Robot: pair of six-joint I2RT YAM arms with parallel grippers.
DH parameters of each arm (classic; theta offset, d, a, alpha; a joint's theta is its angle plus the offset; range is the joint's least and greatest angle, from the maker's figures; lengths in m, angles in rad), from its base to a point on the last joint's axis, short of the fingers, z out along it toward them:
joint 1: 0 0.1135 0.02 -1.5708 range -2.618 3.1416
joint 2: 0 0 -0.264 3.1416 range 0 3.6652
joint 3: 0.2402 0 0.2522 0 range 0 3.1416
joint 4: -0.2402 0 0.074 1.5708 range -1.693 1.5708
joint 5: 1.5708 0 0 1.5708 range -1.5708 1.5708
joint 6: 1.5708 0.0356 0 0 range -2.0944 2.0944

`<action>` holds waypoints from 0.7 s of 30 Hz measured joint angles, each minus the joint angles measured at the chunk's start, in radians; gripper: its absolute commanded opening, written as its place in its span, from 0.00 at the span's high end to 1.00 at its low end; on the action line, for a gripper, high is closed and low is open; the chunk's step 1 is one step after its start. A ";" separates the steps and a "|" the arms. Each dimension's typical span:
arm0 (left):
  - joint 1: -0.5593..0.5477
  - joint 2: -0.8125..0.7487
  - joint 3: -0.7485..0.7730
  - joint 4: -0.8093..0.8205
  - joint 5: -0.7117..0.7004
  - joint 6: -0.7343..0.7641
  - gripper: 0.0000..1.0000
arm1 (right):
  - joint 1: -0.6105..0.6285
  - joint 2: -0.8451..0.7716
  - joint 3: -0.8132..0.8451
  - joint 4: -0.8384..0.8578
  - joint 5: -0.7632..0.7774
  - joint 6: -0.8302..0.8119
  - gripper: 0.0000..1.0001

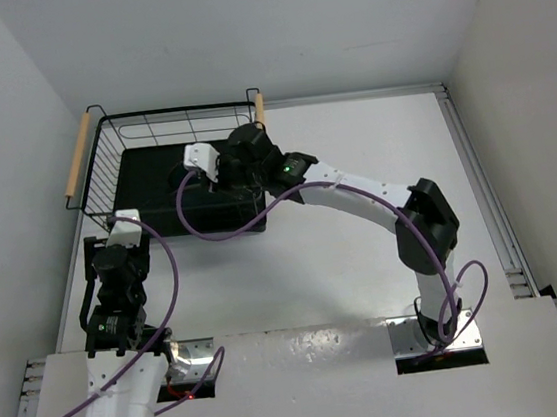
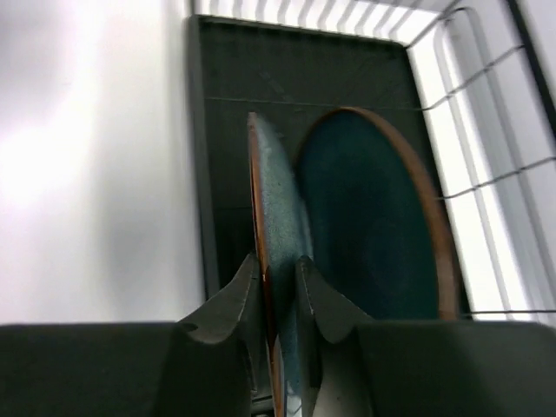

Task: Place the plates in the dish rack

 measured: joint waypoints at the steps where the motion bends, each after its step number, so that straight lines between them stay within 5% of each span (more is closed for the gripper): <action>1: 0.000 0.000 0.000 0.000 0.000 0.000 0.24 | -0.001 0.000 0.000 0.012 0.008 -0.006 0.80; 10: 0.000 0.000 0.000 0.000 0.000 0.003 0.24 | -0.015 0.064 0.051 0.000 0.021 -0.029 0.70; 15: 0.000 0.000 0.000 0.000 0.000 0.003 0.24 | -0.021 0.112 0.105 -0.001 0.047 -0.101 0.99; 21: 0.000 0.000 0.000 0.000 0.000 0.003 0.24 | -0.047 0.119 0.101 0.037 0.040 -0.131 1.00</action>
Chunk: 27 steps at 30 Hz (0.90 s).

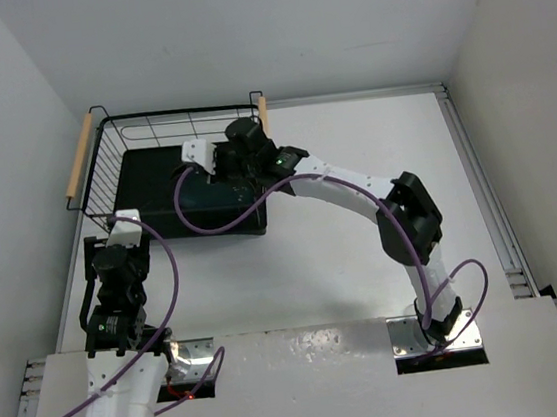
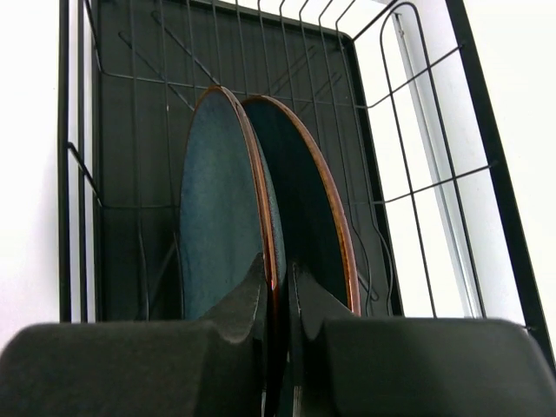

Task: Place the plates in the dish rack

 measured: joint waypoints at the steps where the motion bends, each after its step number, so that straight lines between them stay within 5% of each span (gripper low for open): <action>1: 0.000 0.000 0.000 0.000 0.000 0.000 0.24 | 0.001 -0.003 -0.007 0.008 0.000 -0.002 1.00; 27: 0.000 0.000 0.000 0.000 0.000 0.000 0.24 | 0.020 -0.124 -0.162 0.226 0.004 -0.023 1.00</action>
